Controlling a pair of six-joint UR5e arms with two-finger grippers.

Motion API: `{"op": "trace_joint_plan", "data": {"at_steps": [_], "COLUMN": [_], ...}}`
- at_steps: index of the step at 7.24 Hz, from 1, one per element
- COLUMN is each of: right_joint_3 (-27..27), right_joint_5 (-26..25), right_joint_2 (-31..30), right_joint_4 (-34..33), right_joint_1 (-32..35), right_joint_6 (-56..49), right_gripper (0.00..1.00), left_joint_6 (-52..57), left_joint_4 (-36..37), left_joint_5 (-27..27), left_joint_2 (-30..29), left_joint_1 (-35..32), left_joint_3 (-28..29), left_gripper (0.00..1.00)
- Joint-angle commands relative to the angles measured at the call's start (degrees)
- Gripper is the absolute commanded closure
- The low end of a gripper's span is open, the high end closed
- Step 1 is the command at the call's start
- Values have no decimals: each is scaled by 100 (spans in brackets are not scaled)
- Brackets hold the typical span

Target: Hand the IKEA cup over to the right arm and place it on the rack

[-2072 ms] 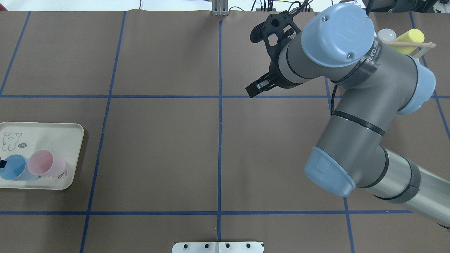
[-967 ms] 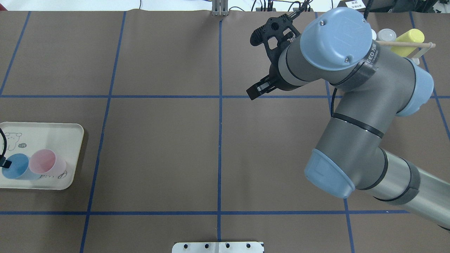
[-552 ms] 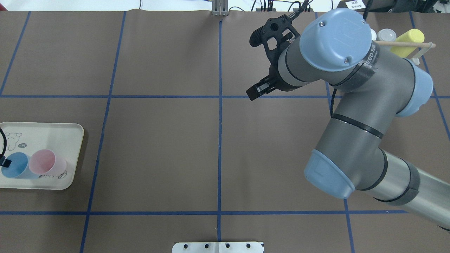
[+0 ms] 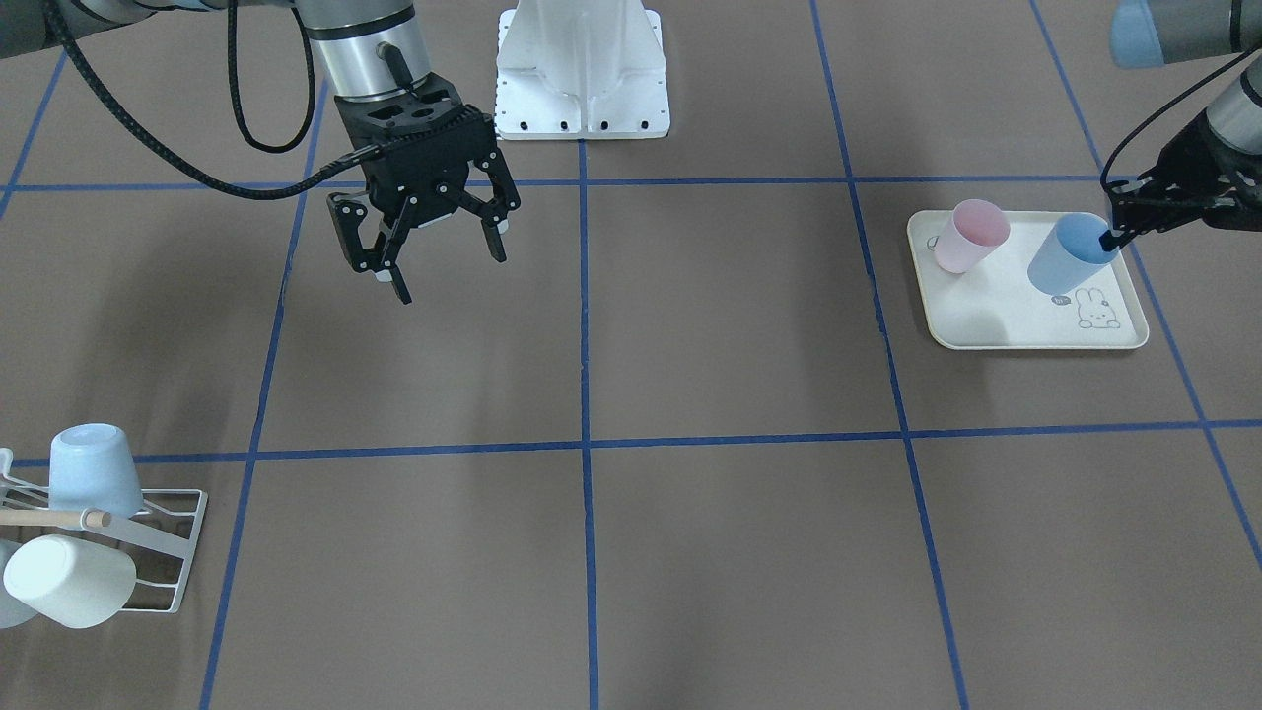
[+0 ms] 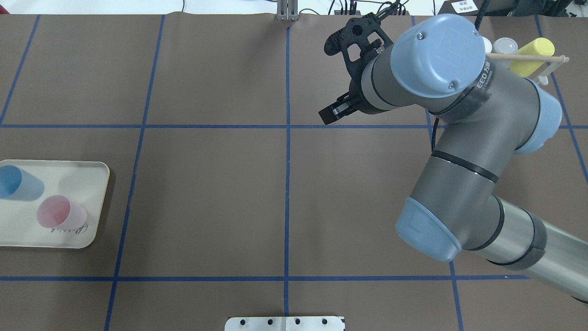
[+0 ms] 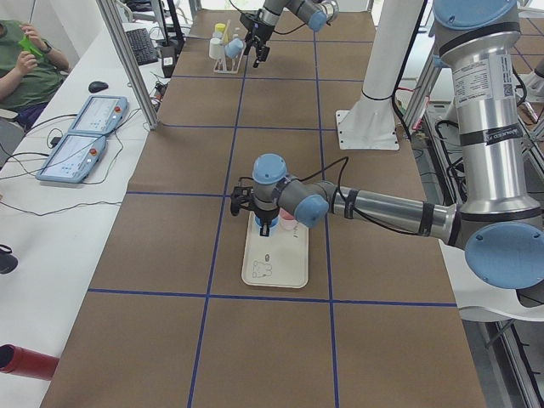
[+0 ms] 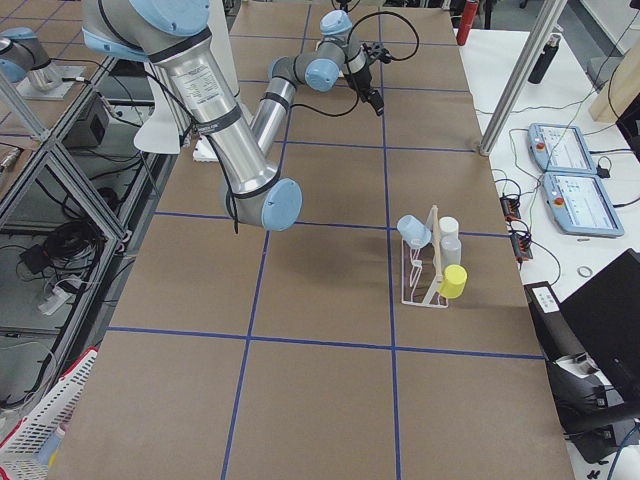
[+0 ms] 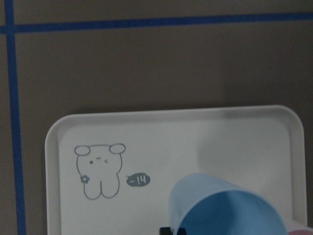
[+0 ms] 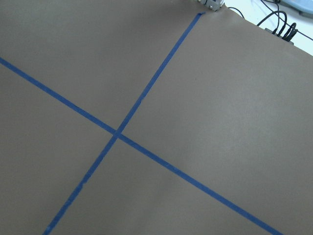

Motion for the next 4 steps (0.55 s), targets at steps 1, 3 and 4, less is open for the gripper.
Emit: {"op": "trace_joint_plan", "data": {"at_steps": [1, 3, 4], "right_joint_3": [-337, -408, -417], "right_joint_5": [-230, -431, -1016], "right_joint_2": [48, 259, 260], "right_joint_4": [935, 945, 1154], "right_joint_1": [-99, -126, -335], "right_joint_6": [30, 13, -5], "right_gripper": [1, 1, 1], "left_joint_6": [-1064, -2394, -3035], "left_joint_4": [755, 712, 703], "left_joint_5": [-599, -1364, -1568], "left_joint_2": [-994, -1706, -2093], "left_joint_1": [-213, -213, -213], "left_joint_3": [-148, -165, -139], "left_gripper": [100, 100, 100]}}
